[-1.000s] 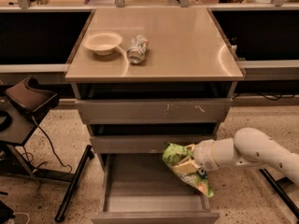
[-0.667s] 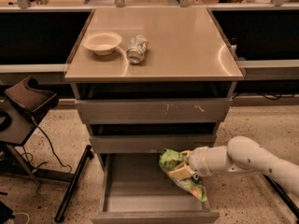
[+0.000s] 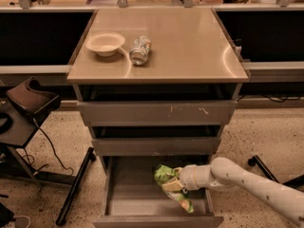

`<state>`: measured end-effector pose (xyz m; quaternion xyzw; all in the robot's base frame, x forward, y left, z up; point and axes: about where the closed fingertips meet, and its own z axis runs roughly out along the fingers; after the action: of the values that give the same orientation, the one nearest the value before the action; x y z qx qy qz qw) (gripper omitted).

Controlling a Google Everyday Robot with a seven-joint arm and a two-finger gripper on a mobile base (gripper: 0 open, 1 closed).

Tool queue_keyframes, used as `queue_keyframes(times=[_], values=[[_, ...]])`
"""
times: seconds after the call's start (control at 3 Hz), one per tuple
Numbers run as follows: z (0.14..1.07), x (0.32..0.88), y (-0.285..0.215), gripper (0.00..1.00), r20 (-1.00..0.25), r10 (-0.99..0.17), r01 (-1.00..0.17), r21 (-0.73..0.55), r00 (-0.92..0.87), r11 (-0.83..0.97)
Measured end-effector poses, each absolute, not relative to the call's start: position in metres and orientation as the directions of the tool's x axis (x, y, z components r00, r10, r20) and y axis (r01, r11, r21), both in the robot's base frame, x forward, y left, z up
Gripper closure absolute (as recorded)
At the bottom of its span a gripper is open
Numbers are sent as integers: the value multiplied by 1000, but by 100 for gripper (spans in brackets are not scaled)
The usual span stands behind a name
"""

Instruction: Place green rice chip bag into bottom drawer

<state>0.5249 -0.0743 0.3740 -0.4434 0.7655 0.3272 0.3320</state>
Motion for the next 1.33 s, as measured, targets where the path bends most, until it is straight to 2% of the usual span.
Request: queue_keyframes(times=[0.33,0.67,1.33], values=[[304,533,-66,100,-756,-463,-866,271,-462,421],[298,535,-64,100,-757,-458,-864,278,-466,419],[209,571,-66,100,-760,-366,-808,339,-537,481]])
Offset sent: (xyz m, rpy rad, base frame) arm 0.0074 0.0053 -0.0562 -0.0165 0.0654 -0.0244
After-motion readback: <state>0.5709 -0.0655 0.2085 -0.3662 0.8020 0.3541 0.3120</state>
